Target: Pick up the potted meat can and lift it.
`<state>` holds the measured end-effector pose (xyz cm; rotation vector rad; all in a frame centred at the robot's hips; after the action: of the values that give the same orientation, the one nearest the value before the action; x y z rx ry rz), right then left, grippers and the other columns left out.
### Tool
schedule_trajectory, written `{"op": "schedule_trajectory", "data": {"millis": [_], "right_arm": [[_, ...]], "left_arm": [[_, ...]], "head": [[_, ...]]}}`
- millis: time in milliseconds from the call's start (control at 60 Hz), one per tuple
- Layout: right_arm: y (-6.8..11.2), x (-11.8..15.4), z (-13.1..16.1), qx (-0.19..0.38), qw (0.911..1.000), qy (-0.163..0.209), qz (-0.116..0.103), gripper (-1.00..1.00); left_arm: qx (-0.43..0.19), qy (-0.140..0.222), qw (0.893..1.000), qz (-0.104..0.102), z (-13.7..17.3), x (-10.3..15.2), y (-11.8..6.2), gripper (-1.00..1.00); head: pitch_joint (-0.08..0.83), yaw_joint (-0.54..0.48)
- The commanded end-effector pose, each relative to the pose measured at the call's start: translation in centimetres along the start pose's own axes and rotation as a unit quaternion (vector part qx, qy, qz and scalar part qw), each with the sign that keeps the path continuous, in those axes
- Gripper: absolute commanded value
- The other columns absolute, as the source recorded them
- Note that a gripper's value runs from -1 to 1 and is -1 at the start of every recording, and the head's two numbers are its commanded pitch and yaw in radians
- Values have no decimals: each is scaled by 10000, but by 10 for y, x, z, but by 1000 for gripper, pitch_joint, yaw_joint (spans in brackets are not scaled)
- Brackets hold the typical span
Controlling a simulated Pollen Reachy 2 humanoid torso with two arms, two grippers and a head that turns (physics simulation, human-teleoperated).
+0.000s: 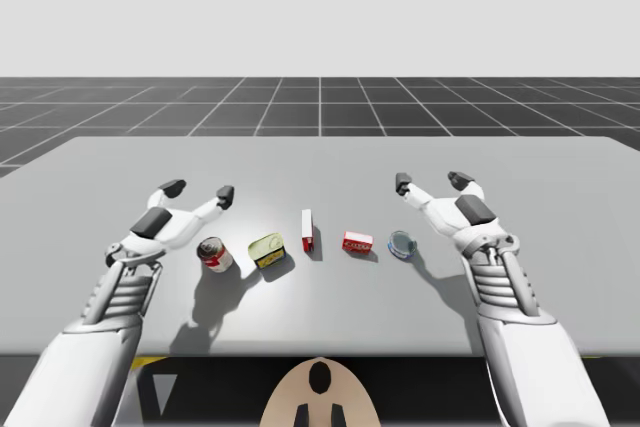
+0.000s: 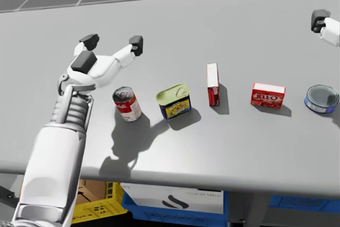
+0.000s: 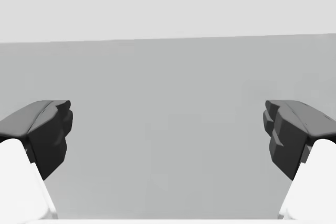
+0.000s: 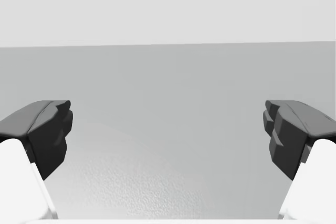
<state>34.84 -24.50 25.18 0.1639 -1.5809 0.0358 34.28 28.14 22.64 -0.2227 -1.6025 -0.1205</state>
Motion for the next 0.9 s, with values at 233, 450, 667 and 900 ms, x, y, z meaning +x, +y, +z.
{"op": "schedule_trajectory", "data": {"millis": [233, 450, 667, 900], "right_arm": [[2, -4, -3, -10, 10000, 29, 78, -1000], [2, -6, -4, -3, 9999, 31, 129, -1000], [2, -5, -4, 5, 9999, -1, 154, -1000], [2, -4, -4, 4, 9999, -14, 155, -1000]], "left_arm": [[-2053, 1383, 9673, -555, 30, 41, -3, -1000], [-2966, 2287, 9230, -881, 37, 31, -7, -1000], [-3419, 2613, 8979, -929, 34, 16, -25, -1000], [-3591, 2805, 8841, -1039, 25, -2, -43, -1000]], "head": [[691, 220], [684, 224], [683, 223], [691, 214]]}}
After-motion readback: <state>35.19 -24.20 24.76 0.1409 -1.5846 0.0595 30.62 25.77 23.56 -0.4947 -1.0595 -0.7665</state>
